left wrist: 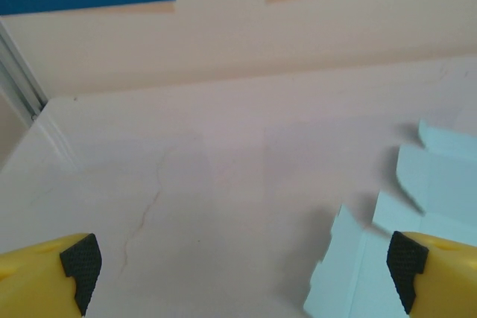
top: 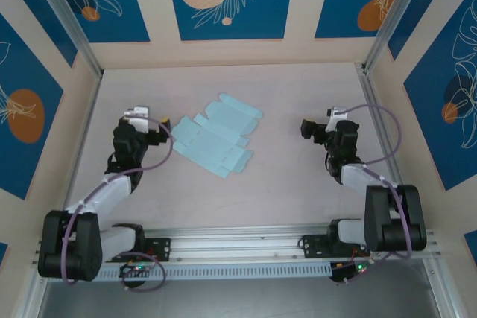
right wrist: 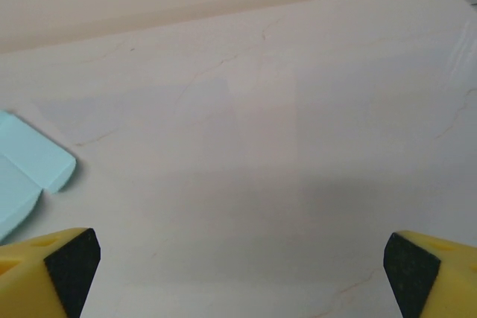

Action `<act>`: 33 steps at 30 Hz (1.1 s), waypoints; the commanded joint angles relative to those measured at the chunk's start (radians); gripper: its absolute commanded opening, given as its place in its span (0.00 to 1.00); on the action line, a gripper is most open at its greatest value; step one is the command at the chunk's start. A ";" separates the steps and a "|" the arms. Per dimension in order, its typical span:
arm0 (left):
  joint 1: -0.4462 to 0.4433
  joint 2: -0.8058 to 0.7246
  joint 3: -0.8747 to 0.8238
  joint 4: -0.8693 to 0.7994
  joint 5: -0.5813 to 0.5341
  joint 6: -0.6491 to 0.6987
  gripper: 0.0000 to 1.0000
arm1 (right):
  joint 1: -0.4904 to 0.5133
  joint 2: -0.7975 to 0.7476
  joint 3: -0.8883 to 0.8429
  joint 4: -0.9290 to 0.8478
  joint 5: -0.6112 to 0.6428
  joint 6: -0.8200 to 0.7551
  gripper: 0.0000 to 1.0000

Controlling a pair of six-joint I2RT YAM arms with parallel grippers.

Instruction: Fold the paper box

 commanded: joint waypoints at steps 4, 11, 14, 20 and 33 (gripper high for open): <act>0.015 0.044 0.199 -0.282 0.089 -0.112 1.00 | 0.005 -0.133 0.200 -0.533 0.108 0.230 0.99; 0.001 0.249 0.379 -0.458 0.204 -0.040 1.00 | 0.117 -0.095 0.307 -0.783 0.061 0.389 1.00; -0.006 0.348 0.471 -0.565 0.294 0.050 1.00 | 0.197 -0.050 0.339 -0.838 0.087 0.423 0.99; -0.013 0.541 0.639 -0.750 0.360 0.189 1.00 | 0.313 0.039 0.410 -0.921 0.116 0.445 1.00; -0.024 0.789 0.844 -1.061 0.369 0.152 0.82 | 0.361 0.075 0.393 -0.927 0.013 0.531 0.99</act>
